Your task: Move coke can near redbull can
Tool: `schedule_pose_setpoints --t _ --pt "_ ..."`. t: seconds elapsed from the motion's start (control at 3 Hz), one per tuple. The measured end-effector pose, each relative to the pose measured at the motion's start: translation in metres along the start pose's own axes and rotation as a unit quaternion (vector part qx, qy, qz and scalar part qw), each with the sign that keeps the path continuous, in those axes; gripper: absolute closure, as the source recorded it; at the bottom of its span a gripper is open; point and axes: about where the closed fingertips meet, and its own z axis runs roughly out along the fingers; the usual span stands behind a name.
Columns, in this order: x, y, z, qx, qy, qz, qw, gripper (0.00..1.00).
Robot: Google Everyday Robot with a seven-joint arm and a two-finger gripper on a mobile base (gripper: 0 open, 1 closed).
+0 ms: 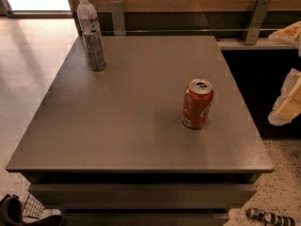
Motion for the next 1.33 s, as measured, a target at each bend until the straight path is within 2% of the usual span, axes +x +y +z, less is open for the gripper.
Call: schedule_pose_setpoints --t 0.33,0.67,1.0,1.33 --pt "0.002 -0.003 0.029 -0.023 -0.133 -0.003 0.9908 0.0" --pt "-0.015 -0.004 0.038 -0.034 -0.242 0.0 0.9697 0.0" --pt "-0.039 0.0 0.049 -0.06 -0.342 0.007 0.9378 0.0" --pt "-0.054 0.004 0.065 -0.076 -0.405 0.013 0.9109 0.0"
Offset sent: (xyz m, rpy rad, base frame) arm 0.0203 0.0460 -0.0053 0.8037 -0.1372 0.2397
